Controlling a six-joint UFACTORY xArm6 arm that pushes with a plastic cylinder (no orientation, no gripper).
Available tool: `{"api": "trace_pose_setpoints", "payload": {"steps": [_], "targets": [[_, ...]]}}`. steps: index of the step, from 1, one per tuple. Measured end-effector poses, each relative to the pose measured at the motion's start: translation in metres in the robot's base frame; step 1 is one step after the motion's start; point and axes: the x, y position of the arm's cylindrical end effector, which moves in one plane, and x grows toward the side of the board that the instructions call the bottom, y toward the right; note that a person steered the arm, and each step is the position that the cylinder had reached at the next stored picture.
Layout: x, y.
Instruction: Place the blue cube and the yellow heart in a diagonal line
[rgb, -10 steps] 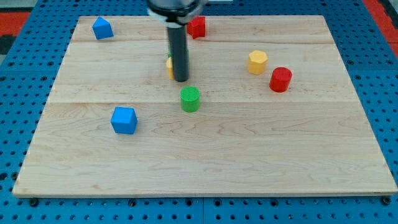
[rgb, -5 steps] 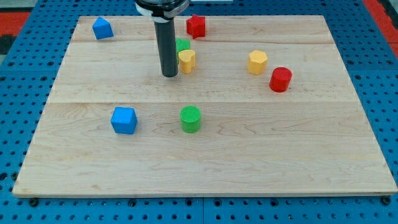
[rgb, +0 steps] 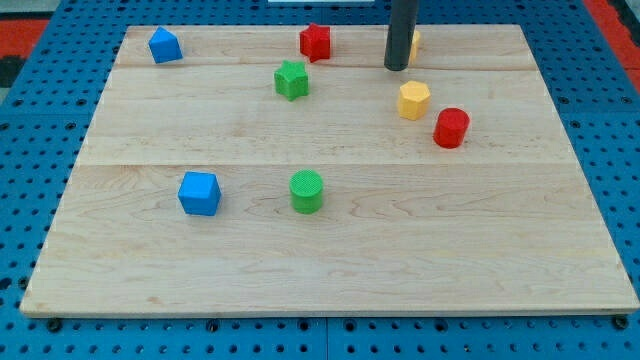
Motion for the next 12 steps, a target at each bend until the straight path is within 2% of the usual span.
{"api": "trace_pose_setpoints", "payload": {"steps": [2,3,4,6,8,12], "targets": [[-0.024,0.001],[-0.025,0.024],[-0.023,0.006],[-0.058,-0.004],[-0.061,0.050],[-0.059,0.050]]}}
